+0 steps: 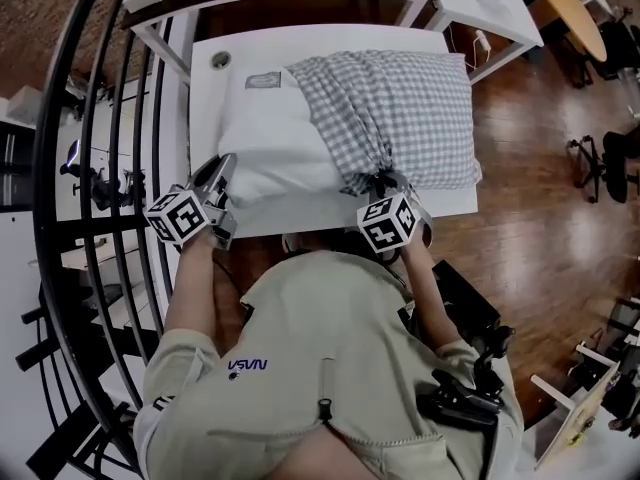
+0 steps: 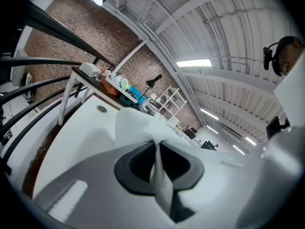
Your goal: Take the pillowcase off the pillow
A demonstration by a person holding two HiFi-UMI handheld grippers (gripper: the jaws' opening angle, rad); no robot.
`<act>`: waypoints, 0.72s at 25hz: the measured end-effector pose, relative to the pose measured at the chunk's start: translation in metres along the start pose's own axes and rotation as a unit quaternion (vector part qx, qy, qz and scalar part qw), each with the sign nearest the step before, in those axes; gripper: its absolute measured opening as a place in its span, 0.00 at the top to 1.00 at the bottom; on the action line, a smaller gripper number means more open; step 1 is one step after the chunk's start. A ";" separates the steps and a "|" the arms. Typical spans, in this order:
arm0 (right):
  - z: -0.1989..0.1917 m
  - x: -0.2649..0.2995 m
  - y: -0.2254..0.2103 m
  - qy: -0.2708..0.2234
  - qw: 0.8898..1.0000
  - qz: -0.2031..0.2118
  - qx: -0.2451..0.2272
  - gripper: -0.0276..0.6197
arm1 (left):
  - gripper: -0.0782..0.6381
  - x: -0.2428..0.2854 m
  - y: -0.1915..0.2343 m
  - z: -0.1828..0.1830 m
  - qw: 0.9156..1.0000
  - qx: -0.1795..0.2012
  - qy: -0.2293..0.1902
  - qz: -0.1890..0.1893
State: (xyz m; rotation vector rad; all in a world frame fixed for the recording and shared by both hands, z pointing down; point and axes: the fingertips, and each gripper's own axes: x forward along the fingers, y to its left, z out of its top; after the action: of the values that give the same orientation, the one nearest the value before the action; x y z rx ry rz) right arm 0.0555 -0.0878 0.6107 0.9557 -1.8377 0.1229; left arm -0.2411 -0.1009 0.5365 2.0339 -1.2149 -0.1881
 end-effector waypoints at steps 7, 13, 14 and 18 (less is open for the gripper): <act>-0.022 0.021 0.006 0.015 0.990 0.099 0.099 0.94 | 0.64 -0.001 -0.047 -0.041 0.970 0.221 0.102 -0.013; -0.024 0.027 0.013 0.013 0.984 0.134 0.117 0.94 | 0.58 0.017 -0.066 -0.002 0.986 0.144 0.072 -0.035; -0.024 0.028 0.014 0.013 0.983 0.140 0.121 0.94 | 0.58 0.017 -0.070 0.000 0.987 0.127 0.079 -0.055; -0.023 0.029 0.015 0.010 0.975 0.169 0.141 0.94 | 0.50 0.002 -0.072 -0.002 0.970 0.108 0.160 -0.145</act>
State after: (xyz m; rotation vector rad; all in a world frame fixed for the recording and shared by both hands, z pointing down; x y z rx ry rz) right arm 0.0577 -0.0830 0.6504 0.8177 -1.9847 0.6143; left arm -0.1888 -0.0826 0.4907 2.3181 -0.7615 0.1382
